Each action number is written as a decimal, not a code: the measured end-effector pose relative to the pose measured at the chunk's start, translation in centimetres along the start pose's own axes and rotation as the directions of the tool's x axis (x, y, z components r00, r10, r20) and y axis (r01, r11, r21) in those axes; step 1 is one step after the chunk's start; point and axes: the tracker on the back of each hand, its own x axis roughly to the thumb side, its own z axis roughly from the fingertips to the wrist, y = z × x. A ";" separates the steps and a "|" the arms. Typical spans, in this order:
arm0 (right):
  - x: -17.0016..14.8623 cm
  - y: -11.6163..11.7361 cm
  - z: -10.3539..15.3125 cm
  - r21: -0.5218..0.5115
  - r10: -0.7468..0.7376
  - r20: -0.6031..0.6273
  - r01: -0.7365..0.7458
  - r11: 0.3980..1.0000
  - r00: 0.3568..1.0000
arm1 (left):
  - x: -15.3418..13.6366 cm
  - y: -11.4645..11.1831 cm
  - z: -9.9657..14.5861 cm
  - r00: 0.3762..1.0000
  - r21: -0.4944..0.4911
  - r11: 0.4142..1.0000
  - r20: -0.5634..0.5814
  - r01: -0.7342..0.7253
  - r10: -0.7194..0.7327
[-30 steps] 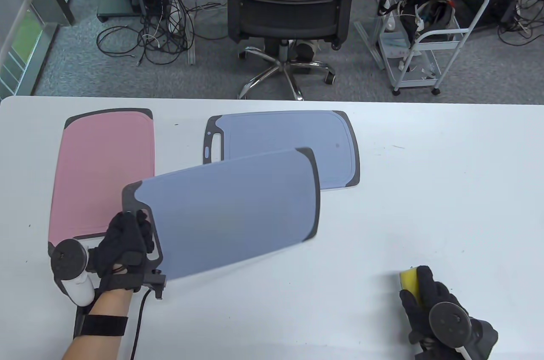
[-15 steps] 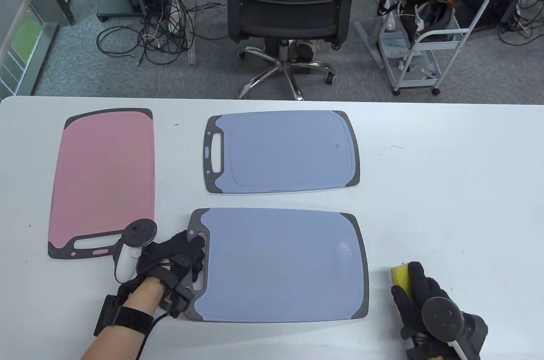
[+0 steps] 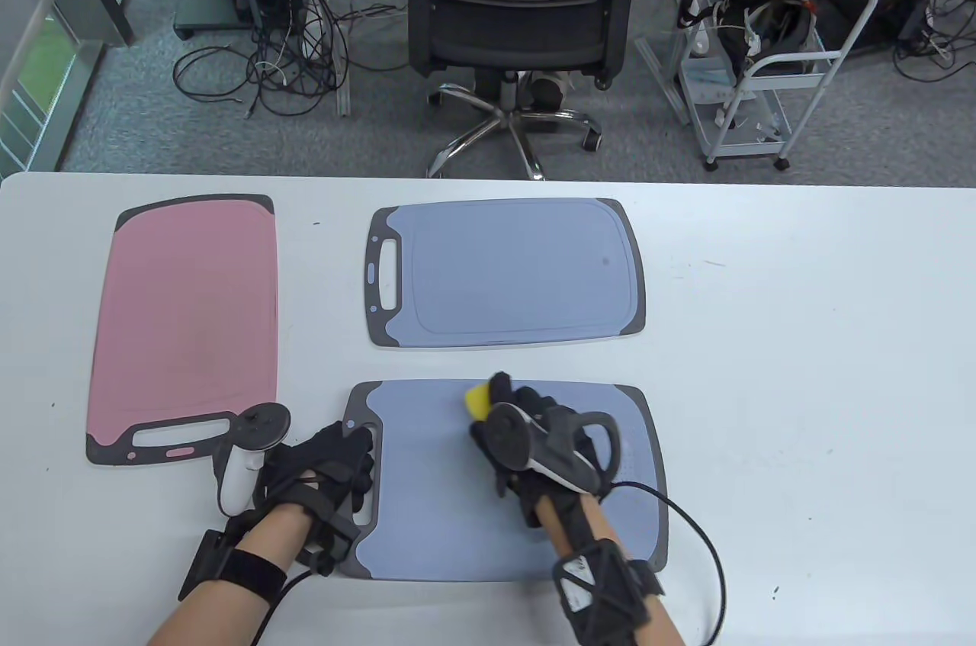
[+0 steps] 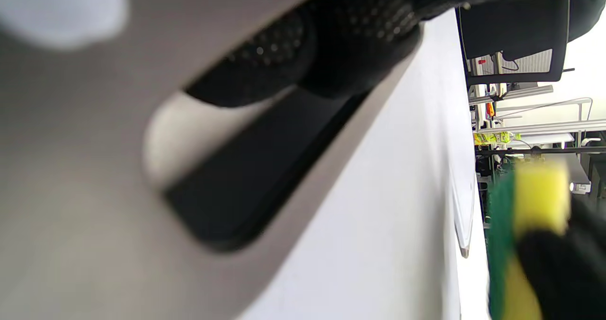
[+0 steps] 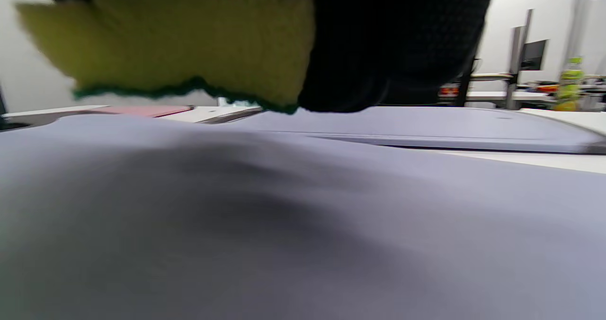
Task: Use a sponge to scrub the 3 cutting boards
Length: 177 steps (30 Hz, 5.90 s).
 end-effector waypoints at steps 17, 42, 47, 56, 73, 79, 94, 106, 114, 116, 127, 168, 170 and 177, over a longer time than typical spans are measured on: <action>-14.3 1.5 3.2 0.153 0.206 -0.439 -0.153 0.976 0.875 | 0.1 -0.2 -0.1 1.000 0.001 1.000 -0.009 -0.006 0.006; -5.5 1.6 5.3 0.071 0.242 -0.069 -0.238 0.969 0.968 | 0.1 -0.1 -0.2 1.000 -0.022 1.000 -0.005 0.007 -0.007; -17.4 1.6 9.8 0.149 0.193 -0.479 -0.138 0.979 0.856 | 0.1 -0.1 -0.2 1.000 -0.011 1.000 -0.003 0.020 -0.020; -7.0 1.6 6.2 0.086 0.116 -0.158 -0.104 0.991 0.981 | 0.1 0.0 -0.3 1.000 -0.011 1.000 -0.003 0.024 -0.024; -11.9 2.0 11.5 0.088 0.148 -0.270 -0.128 0.988 0.951 | 0.1 0.0 -0.4 1.000 -0.025 1.000 -0.004 0.015 -0.015; -16.6 2.0 13.4 0.119 0.149 -0.451 -0.106 0.987 0.880 | 0.0 0.0 -0.4 1.000 -0.013 0.999 -0.002 0.029 -0.029; 7.6 2.5 7.7 0.005 0.168 0.323 -0.179 0.984 0.931 | 0.0 0.1 -0.4 1.000 -0.025 1.000 -0.006 0.012 -0.012; -17.7 1.7 15.5 0.138 0.160 -0.460 -0.107 0.985 0.874 | -0.1 -0.2 0.0 1.000 0.012 1.000 0.006 -0.009 0.009; -1.8 2.0 9.3 0.069 0.107 0.052 -0.110 0.992 0.993 | -0.2 -0.1 0.0 1.000 0.021 0.999 -0.004 -0.025 0.025; 3.0 2.1 8.6 0.048 0.096 0.186 -0.107 0.993 0.978 | -0.2 -0.1 0.1 1.000 0.022 0.999 -0.004 -0.030 0.030; -2.0 1.9 10.6 0.059 0.204 0.073 -0.208 0.976 0.976 | -0.2 0.1 -0.2 0.999 -0.013 0.999 -0.021 -0.050 0.050; -10.6 1.9 14.4 0.088 0.177 -0.137 -0.166 0.982 0.975 | 0.0 0.4 -0.6 1.000 -0.037 0.999 -0.014 -0.009 0.009; -5.3 2.1 12.6 0.044 0.137 0.009 -0.138 0.989 0.990 | 0.0 0.4 -0.6 1.000 -0.036 0.999 -0.013 -0.008 0.008; 9.2 2.5 9.5 -0.017 0.145 0.405 -0.151 0.988 0.903 | 0.0 0.4 -0.7 1.000 -0.059 0.998 -0.017 -0.021 0.020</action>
